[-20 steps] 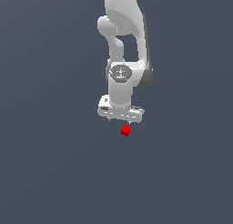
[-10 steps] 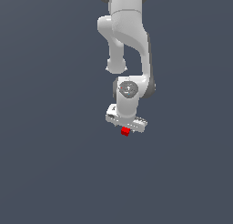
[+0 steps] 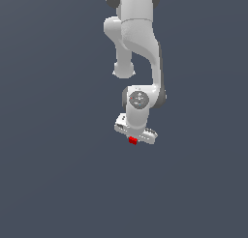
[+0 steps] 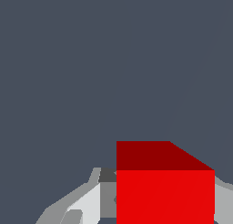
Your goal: Pick up the red cube and move it to a goal position.
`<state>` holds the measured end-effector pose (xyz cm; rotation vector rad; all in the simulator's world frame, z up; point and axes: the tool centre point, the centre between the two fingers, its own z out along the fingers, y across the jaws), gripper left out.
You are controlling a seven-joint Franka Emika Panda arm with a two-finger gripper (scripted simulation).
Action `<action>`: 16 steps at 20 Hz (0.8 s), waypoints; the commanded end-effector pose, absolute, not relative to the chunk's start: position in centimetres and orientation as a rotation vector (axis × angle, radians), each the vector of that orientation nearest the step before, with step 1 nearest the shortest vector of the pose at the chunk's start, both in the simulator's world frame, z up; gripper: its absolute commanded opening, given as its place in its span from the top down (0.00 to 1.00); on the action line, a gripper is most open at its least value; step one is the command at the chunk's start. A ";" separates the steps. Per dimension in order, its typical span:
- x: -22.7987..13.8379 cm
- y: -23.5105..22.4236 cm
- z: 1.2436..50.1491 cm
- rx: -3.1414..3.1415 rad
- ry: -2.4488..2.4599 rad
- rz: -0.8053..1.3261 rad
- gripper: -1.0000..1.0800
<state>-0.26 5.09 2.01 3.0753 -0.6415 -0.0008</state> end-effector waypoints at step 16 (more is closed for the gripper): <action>0.3 4.9 3.4 3.075 -0.644 0.000 1.00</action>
